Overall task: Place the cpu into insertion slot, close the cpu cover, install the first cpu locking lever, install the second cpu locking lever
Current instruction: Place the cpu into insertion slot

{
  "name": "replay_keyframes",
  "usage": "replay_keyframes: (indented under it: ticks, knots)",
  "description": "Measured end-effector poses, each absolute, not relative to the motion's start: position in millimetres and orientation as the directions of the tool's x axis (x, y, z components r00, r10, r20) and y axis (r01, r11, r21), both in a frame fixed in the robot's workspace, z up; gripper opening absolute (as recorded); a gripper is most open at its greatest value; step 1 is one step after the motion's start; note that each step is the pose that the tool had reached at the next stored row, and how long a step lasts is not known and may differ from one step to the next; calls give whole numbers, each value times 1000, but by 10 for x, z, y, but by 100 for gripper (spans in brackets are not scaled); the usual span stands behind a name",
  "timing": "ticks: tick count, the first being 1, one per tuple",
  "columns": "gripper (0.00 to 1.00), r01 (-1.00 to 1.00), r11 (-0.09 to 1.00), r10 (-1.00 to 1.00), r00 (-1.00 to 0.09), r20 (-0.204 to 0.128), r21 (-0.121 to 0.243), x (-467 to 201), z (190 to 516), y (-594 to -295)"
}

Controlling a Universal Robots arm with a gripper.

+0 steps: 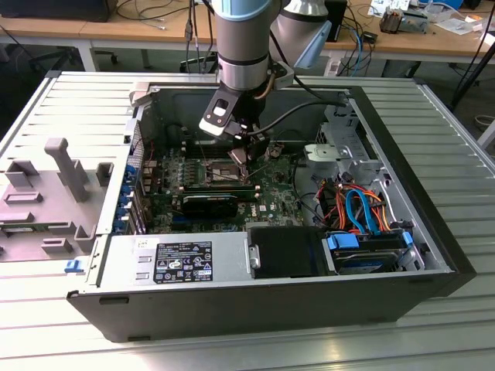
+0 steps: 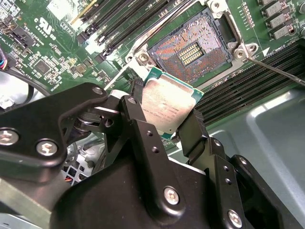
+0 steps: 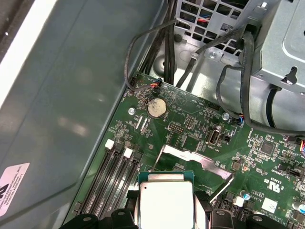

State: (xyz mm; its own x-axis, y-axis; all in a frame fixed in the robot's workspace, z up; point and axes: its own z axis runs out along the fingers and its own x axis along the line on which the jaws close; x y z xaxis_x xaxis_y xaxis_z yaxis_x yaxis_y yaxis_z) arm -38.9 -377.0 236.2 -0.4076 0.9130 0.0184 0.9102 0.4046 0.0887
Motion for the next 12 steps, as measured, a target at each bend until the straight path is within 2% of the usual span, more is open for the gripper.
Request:
replay_keyframes:
  ticks: [12]
  knots:
    - [54, 917, 390, 920, -392, 16, 87, -389, 2350, -3770]
